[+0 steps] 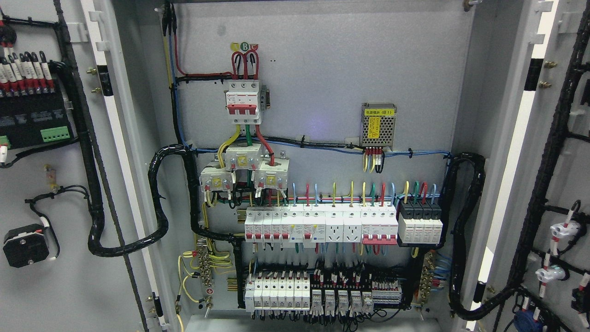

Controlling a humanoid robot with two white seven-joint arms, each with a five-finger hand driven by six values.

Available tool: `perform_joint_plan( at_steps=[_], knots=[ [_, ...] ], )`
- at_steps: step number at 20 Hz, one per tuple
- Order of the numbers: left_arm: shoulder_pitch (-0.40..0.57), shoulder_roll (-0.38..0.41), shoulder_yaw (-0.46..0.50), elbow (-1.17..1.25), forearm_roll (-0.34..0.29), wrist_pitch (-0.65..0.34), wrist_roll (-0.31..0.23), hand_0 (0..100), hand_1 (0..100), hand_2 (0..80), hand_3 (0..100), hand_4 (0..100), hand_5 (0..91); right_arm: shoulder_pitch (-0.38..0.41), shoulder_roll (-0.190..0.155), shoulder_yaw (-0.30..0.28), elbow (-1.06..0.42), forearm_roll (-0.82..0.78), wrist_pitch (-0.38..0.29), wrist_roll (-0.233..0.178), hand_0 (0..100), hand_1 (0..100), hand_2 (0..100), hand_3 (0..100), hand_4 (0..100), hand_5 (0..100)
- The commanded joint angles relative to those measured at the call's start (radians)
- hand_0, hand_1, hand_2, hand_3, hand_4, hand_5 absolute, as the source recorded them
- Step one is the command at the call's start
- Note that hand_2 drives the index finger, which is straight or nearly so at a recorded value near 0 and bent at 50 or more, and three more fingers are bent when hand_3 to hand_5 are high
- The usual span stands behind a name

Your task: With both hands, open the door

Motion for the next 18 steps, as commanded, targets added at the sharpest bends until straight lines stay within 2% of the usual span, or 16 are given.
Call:
perform_joint_plan(
  at_steps=[1, 5, 8, 18],
  knots=[
    [0.003, -0.045, -0.048, 0.025, -0.006, -0.044, 0.017, 0, 0, 0.0, 0, 0, 0.0, -0.004, 0.018, -0.002, 0.028, 0.005, 0.000, -0.002, 38, 0, 0, 0, 0, 0],
    [0.006, -0.047, -0.048, 0.024, 0.002, -0.104, 0.021, 0, 0, 0.0, 0, 0, 0.0, -0.004, 0.018, -0.002, 0.026, 0.005, 0.000, -0.002, 38, 0, 0, 0, 0, 0],
    [0.007, -0.047, -0.046, 0.025, 0.006, -0.184, 0.020, 0, 0, 0.0, 0, 0, 0.0, -0.003, 0.019, 0.000, 0.025, 0.005, 0.000, -0.002, 38, 0, 0, 0, 0, 0],
    [0.009, -0.047, -0.029, 0.034, 0.000, -0.185, 0.012, 0, 0, 0.0, 0, 0, 0.0, -0.003, 0.016, 0.000, 0.022, 0.005, -0.003, 0.000, 38, 0, 0, 0, 0, 0]
  ],
)
